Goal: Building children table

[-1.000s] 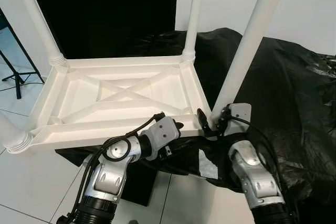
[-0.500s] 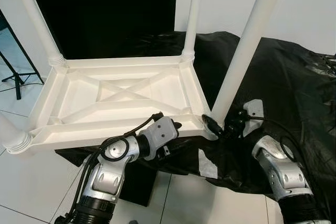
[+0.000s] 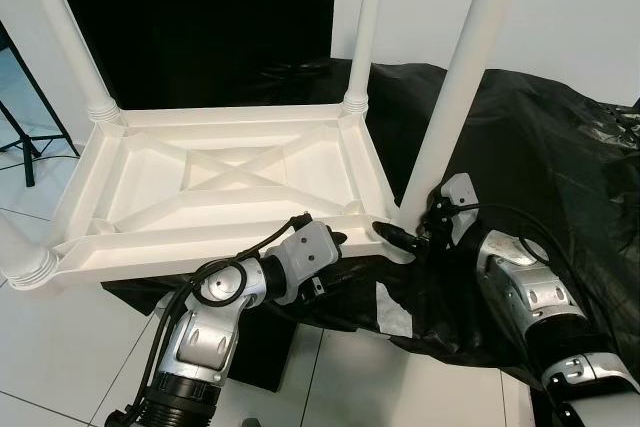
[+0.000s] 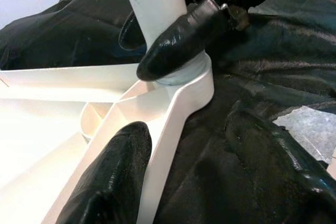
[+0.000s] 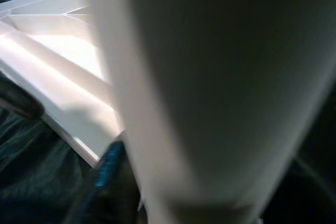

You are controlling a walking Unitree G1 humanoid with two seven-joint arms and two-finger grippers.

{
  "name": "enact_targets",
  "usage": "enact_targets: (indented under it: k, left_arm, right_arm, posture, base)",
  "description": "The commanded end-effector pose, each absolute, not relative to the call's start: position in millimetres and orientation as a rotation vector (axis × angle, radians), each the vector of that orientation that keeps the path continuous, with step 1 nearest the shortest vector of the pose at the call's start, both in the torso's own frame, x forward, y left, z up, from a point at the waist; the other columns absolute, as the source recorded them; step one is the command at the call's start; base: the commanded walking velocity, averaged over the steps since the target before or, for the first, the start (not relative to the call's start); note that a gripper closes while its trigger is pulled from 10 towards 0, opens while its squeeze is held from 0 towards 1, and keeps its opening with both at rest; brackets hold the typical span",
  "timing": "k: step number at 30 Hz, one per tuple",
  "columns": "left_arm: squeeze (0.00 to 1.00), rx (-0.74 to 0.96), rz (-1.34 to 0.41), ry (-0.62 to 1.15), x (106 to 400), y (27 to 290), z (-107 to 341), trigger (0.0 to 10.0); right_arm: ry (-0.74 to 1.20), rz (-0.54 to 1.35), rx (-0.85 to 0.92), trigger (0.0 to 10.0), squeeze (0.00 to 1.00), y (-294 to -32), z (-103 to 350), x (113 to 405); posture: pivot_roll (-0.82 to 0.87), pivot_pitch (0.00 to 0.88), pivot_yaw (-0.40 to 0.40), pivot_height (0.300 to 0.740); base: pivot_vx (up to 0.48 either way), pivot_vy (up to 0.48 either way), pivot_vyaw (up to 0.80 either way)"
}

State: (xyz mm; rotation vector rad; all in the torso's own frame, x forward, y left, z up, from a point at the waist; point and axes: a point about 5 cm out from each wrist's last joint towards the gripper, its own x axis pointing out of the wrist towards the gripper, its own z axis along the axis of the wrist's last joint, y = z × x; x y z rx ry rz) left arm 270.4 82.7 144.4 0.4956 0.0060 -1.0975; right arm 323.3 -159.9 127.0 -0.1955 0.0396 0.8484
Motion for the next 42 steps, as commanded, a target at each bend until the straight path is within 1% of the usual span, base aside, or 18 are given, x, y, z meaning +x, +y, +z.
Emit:
enact_targets:
  k: [1, 8, 9, 11, 12, 15, 21, 24, 27, 28, 29, 31, 35, 37, 39, 40, 41, 42]
  left_arm:
    - [0.00, 0.480, -0.953, -0.032, 276.7, 84.6, 148.3, 10.0]
    - [0.00, 0.478, -0.959, -0.031, 275.3, 83.7, 147.2, 10.0]
    - [0.00, 0.478, -0.964, -0.031, 274.6, 83.0, 146.8, 10.0]
    - [0.00, 0.478, -0.964, -0.031, 274.6, 83.0, 146.8, 10.0]
    - [0.00, 0.476, -0.972, -0.028, 273.5, 82.1, 146.1, 10.0]
    - [0.00, 0.474, -0.986, -0.024, 271.1, 81.1, 144.7, 10.0]
    - [0.00, 0.471, -0.997, -0.018, 269.6, 79.8, 143.2, 10.0]
    - [0.00, 0.467, -1.010, -0.013, 267.8, 78.7, 142.5, 10.0]
    - [0.00, 0.467, -1.013, -0.012, 267.3, 78.8, 142.4, 10.0]
    - [0.00, 0.468, -1.016, -0.011, 266.7, 79.0, 142.1, 10.0]
    - [0.00, 0.468, -1.017, -0.010, 266.6, 79.1, 141.9, 10.0]
    - [0.00, 0.468, -1.017, -0.010, 266.6, 79.1, 141.9, 10.0]
    - [0.00, 0.467, -1.016, -0.010, 267.1, 79.7, 142.6, 10.0]
    - [0.00, 0.467, -1.015, -0.010, 267.1, 79.7, 142.7, 10.0]
    - [0.00, 0.467, -1.013, -0.011, 267.5, 80.0, 143.2, 10.0]
    - [0.00, 0.467, -1.013, -0.011, 267.5, 80.0, 143.2, 10.0]
    - [0.00, 0.468, -1.011, -0.012, 268.0, 80.4, 143.7, 10.0]
    - [0.00, 0.468, -1.008, -0.012, 268.5, 80.8, 144.0, 10.0]
  right_arm:
    - [0.051, 0.890, -0.226, 0.0, 0.00, -157.0, 125.3, 322.9]
    - [0.057, 0.870, -0.195, 0.0, 0.00, -163.7, 120.1, 316.2]
    - [0.058, 0.850, -0.173, 3.9, 0.00, -165.2, 118.6, 312.9]
    - [0.058, 0.850, -0.173, 3.9, 0.00, -165.2, 118.6, 312.9]
    - [0.060, 0.794, -0.166, 10.0, 0.00, -166.8, 116.3, 309.1]
    - [0.052, 0.681, -0.158, 10.0, 0.00, -167.1, 113.4, 301.0]
    - [0.036, 0.595, -0.157, 10.0, 0.00, -162.4, 109.5, 291.8]
    - [0.036, 0.480, -0.137, 10.0, 0.00, -156.8, 105.5, 283.4]
    - [0.037, 0.453, -0.131, 10.0, 0.00, -156.1, 105.1, 281.8]
    - [0.042, 0.382, -0.121, 10.0, 0.00, -154.1, 104.3, 279.8]
    - [0.046, 0.355, -0.118, 10.0, 0.00, -153.5, 103.7, 279.2]
    - [0.046, 0.355, -0.118, 10.0, 0.00, -153.5, 103.7, 279.2]
    - [0.062, 0.171, -0.070, 10.0, 0.00, -149.3, 100.9, 274.4]
    - [0.059, 0.130, -0.068, 10.0, 0.00, -148.3, 100.9, 273.2]
    - [0.042, 0.026, -0.067, 10.0, 0.00, -145.9, 102.5, 271.7]
    - [0.042, 0.026, -0.067, 10.0, 0.00, -145.9, 102.5, 271.7]
    - [0.027, -0.003, -0.057, 10.0, 0.00, -141.8, 104.3, 270.6]
    - [0.007, 0.010, -0.054, 10.0, 0.00, -136.3, 107.3, 270.3]
  posture:
    - [0.04, 0.000, -0.081, 0.740]
    - [0.03, 0.000, -0.076, 0.740]
    - [0.02, 0.000, -0.075, 0.740]
    - [0.02, 0.000, -0.075, 0.740]
    - [0.02, 0.000, -0.071, 0.740]
    - [0.00, 0.000, -0.062, 0.740]
    - [0.00, 0.000, -0.055, 0.740]
    - [-0.01, 0.000, -0.043, 0.740]
    - [-0.01, 0.000, -0.041, 0.740]
    - [-0.01, 0.000, -0.041, 0.740]
    - [-0.01, 0.000, -0.041, 0.740]
    - [-0.01, 0.000, -0.041, 0.740]
    - [-0.01, 0.000, -0.040, 0.740]
    - [-0.01, 0.000, -0.040, 0.740]
    - [0.00, 0.000, -0.042, 0.740]
    - [0.00, 0.000, -0.042, 0.740]
    - [0.00, 0.000, -0.041, 0.740]
    - [0.00, 0.000, -0.040, 0.740]
  base:
    - [0.000, 0.000, 0.00]
    - [0.000, 0.000, 0.00]
    - [0.000, 0.000, 0.00]
    - [0.000, 0.000, 0.00]
    - [0.000, 0.000, 0.00]
    - [0.000, 0.000, 0.00]
    - [0.000, 0.000, 0.00]
    - [0.000, 0.000, 0.00]
    - [0.000, 0.000, 0.00]
    - [0.000, 0.000, 0.00]
    - [0.000, 0.000, 0.00]
    - [0.000, 0.000, 0.00]
    - [0.000, 0.000, 0.00]
    - [0.000, 0.000, 0.00]
    - [0.000, 0.000, 0.00]
    - [0.000, 0.000, 0.00]
    - [0.000, 0.000, 0.00]
    - [0.000, 0.000, 0.00]
